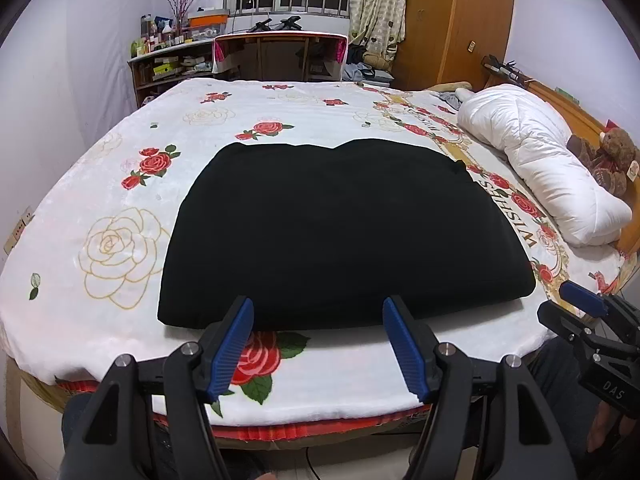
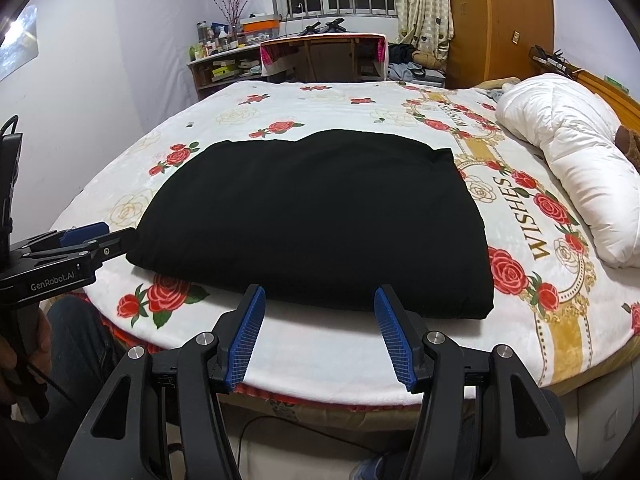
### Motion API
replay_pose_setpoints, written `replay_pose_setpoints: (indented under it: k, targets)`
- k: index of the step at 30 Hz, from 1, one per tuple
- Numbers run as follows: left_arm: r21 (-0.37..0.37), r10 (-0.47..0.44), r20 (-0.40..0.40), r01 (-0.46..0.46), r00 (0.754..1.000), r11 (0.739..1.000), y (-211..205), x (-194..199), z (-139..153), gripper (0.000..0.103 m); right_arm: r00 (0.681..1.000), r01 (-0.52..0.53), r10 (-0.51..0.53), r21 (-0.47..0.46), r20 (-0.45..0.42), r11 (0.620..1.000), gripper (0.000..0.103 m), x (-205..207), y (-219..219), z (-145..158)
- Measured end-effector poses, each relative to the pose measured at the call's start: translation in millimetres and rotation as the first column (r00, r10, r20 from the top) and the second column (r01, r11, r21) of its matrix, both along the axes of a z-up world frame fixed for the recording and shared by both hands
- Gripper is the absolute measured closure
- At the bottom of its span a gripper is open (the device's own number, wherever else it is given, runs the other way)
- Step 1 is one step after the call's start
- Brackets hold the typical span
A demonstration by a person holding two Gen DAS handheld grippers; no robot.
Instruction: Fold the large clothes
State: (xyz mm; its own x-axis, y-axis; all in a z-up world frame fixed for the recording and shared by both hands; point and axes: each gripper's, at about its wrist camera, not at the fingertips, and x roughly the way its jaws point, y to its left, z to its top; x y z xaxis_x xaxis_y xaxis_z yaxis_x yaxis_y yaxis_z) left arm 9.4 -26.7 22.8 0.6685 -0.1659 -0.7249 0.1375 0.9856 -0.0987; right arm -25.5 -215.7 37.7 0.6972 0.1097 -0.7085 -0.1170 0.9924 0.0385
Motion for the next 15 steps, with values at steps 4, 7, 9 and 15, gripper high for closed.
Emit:
replay_pose_setpoints:
  k: [4, 7, 9, 15]
  targets:
    - [0.009, 0.006, -0.01, -0.006, 1.0, 1.0, -1.7, 0.0, -0.6, 0.034, 1.0, 0.0, 0.0, -0.001, -0.002, 1.0, 0.045, -0.3, 0.6, 0.1]
    - [-0.011, 0.004, -0.014, -0.004, 1.0, 1.0, -1.3, 1.2, 0.1, 0.034, 1.0, -0.002, 0.002, -0.003, -0.004, 1.0, 0.045, -0.2, 0.5, 0.3]
    - [-0.015, 0.004, -0.015, -0.004, 1.0, 1.0, -0.7, 1.8, 0.0, 0.034, 1.0, -0.001, 0.001, -0.001, -0.004, 1.0, 0.045, -0.2, 0.6, 0.2]
    - [-0.021, 0.005, -0.018, -0.005, 1.0, 1.0, -0.3, 2.5, -0.7, 0.034, 1.0, -0.003, 0.003, -0.001, -0.005, 1.0, 0.045, 0.8, -0.3, 0.5]
